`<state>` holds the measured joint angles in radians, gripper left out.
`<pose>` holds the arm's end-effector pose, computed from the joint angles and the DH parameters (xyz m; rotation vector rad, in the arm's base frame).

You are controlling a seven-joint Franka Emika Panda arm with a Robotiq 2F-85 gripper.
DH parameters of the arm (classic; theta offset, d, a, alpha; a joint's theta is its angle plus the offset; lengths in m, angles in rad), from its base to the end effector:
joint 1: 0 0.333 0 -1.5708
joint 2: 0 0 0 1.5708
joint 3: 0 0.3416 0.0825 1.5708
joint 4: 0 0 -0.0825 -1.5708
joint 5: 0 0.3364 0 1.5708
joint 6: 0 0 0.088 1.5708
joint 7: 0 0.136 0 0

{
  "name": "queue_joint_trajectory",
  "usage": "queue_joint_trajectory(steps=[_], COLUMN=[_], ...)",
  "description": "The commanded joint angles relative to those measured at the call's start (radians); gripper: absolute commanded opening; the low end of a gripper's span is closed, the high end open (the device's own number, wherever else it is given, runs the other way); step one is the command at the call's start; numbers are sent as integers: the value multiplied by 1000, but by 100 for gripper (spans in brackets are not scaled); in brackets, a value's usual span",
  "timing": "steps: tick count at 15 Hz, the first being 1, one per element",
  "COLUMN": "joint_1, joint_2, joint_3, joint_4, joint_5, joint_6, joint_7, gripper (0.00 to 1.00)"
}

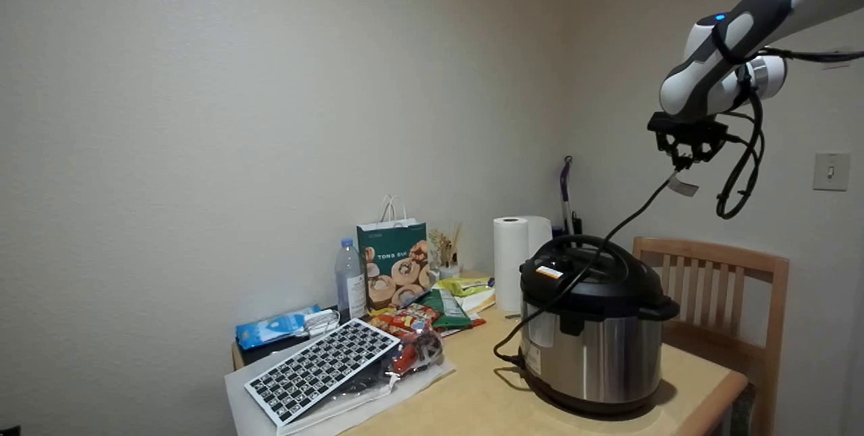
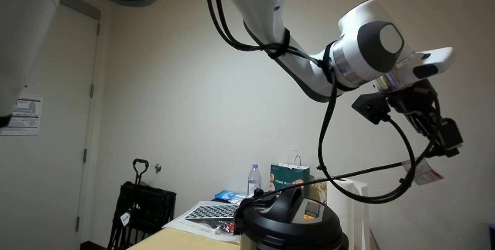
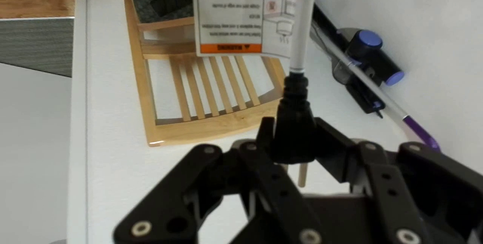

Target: Put the black cable on the rice cooker

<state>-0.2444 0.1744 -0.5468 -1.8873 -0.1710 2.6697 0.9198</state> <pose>0.4539 -0.4248 0.5223 2.0215 -1.9746 0.9360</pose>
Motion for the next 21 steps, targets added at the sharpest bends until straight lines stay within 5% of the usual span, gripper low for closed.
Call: queue_joint_trajectory(steps=[1, 3, 4, 8, 9, 18, 21], joint_1=[-15, -8, -18, -15, -15, 101, 104], joint_2=[40, 63, 22, 46, 46, 42, 17], joint_3=[-89, -111, -48, -74, -74, -45, -6], joint_4=[22, 10, -20, -25, -24, 181, 171], joint_5=[-103, -117, -77, -79, -79, -115, -56], joint_6=[32, -11, -12, -19, -19, 54, 57], joint_7=[164, 259, 173, 219, 222, 341, 166], gripper=[10, 10, 29, 29, 11, 11, 10])
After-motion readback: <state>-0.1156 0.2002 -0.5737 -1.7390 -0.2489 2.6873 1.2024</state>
